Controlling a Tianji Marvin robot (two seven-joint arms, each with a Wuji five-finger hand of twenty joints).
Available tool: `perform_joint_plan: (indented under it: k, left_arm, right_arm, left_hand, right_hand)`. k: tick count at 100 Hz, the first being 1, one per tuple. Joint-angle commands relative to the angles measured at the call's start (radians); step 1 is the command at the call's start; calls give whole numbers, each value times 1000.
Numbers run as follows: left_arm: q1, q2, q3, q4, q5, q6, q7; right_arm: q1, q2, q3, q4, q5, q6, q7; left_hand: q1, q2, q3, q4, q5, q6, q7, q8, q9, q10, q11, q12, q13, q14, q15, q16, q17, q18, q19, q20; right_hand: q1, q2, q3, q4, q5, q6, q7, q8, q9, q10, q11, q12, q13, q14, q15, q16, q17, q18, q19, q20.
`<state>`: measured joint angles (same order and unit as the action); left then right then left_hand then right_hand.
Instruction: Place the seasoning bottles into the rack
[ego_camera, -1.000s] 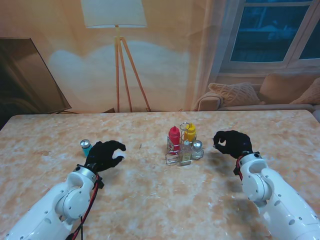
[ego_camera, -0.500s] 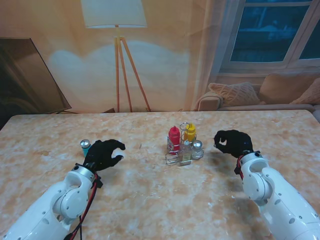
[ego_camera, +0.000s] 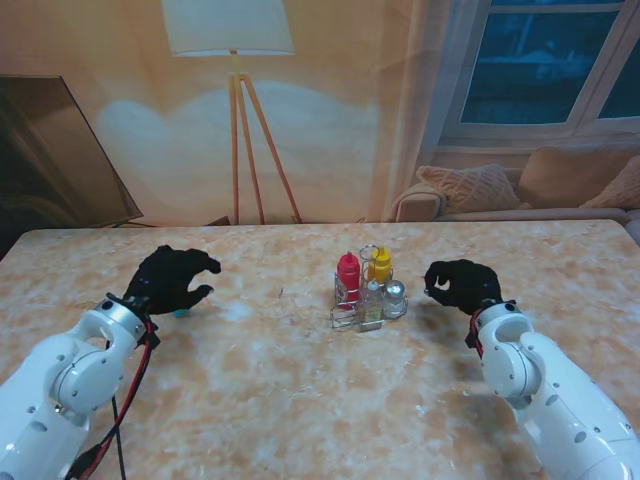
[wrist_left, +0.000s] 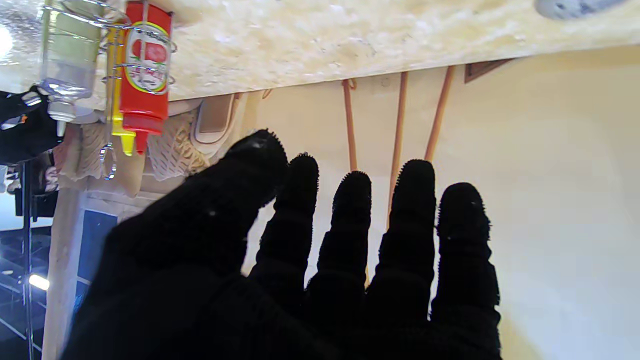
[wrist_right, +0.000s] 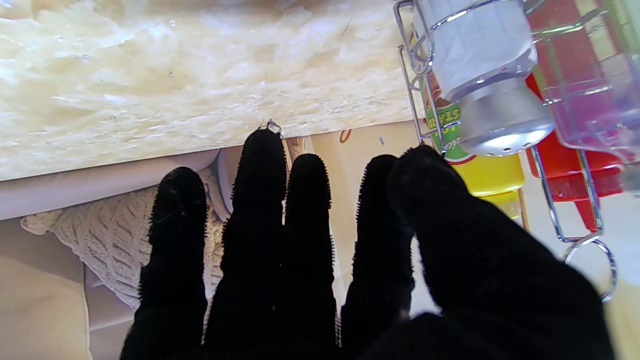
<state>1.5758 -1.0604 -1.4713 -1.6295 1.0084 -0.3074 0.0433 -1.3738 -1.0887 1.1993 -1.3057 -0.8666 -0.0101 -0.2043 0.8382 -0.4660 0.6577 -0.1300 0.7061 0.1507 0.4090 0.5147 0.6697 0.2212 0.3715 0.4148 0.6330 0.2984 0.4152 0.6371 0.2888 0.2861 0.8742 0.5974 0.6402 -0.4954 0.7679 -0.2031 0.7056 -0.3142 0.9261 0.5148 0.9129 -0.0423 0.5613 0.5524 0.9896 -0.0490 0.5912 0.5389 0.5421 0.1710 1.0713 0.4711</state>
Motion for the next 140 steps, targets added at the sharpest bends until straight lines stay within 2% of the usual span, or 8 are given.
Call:
perform_joint_plan:
  k: [1, 19, 32, 49, 65, 78, 109, 140]
  left_arm:
    - [-43, 11, -17, 18, 13, 9, -23]
    - [-115, 22, -19, 90, 27, 40, -77]
    - [-148, 28, -13, 146, 36, 68, -97]
    - [-168, 36, -7, 198, 34, 92, -138]
    - [-181, 42, -1, 232, 38, 102, -168]
    - [-196, 51, 8, 246, 41, 108, -239]
    - [-230, 60, 49, 283, 44, 114, -293]
    - [-238, 61, 77, 308, 35, 135, -306]
  right_arm:
    - [-5, -6, -4, 1, 0, 5, 14]
    - [-5, -6, -4, -1, 0, 11, 17]
    - [-7, -6, -5, -5, 0, 18, 22]
    - [-8, -5, -6, -7, -2, 22, 27]
    - [-6, -5, -8, -6, -2, 23, 29]
    - [-4, -5, -11, -3, -1, 22, 25]
    - [-1, -7, -12, 0, 3, 26, 22]
    - [-3, -6, -13, -2, -1, 32, 25]
  left_hand:
    - [-19, 17, 40, 25, -25, 17, -44, -30, -35, 8, -20, -2, -32, -2, -29, 8, -20, 1, -21, -6]
    - [-42, 0, 47, 22, -54, 63, -145, -94, -62, 17, -45, -15, -56, -10, -66, -19, -36, -4, -46, -13]
    - [-96, -47, 78, 12, -83, 85, -226, -143, -88, 22, -90, -58, -85, -24, -131, -87, -49, -22, -98, -52]
    - [-140, -87, 98, 4, -121, 77, -262, -165, -136, 21, -129, -105, -131, -36, -182, -154, -70, -45, -145, -108]
    - [-156, -118, 126, -2, -168, 2, -277, -174, -201, 21, -164, -134, -162, -6, -186, -173, -86, -27, -154, -133]
    - [-160, -128, 128, -4, -219, -76, -275, -173, -273, -2, -193, -144, -186, 14, -186, -172, -99, -17, -152, -125]
    - [-138, -193, 203, -11, -241, -136, -233, -168, -306, -29, -204, -140, -167, 18, -161, -151, -80, -13, -147, -81]
    - [-92, -223, 244, -20, -179, -171, -116, -103, -273, -63, -162, -97, -57, -38, -54, -8, -16, -41, -78, 26]
  right_hand:
    - [12, 0, 10, 6, 9, 1, 11, 9, 23, 15, 10, 35, -10, 6, 10, 14, -14, 12, 22, -1]
    - [13, -1, 10, 6, 9, 1, 11, 9, 23, 13, 11, 35, -11, 7, 10, 14, -14, 12, 22, -1]
    - [14, -2, 11, 6, 10, 0, 11, 9, 23, 14, 11, 35, -11, 7, 11, 14, -15, 12, 22, -1]
    - [12, -3, 11, 5, 10, 1, 11, 10, 23, 14, 11, 35, -11, 7, 11, 13, -15, 13, 23, -1]
    - [12, -4, 13, 5, 10, 0, 11, 10, 24, 13, 12, 36, -9, 7, 12, 13, -14, 12, 23, -1]
    - [13, -7, 15, 5, 10, -1, 12, 10, 25, 12, 14, 38, -9, 5, 13, 14, -13, 12, 24, -1]
    - [12, -11, 20, 4, 0, 11, 8, 7, 23, 13, 16, 40, -8, 5, 16, 15, -9, 8, 27, 0]
    - [12, -13, 24, 3, -2, 11, 7, 5, 20, 13, 16, 41, -10, 5, 18, 15, -12, 8, 27, 0]
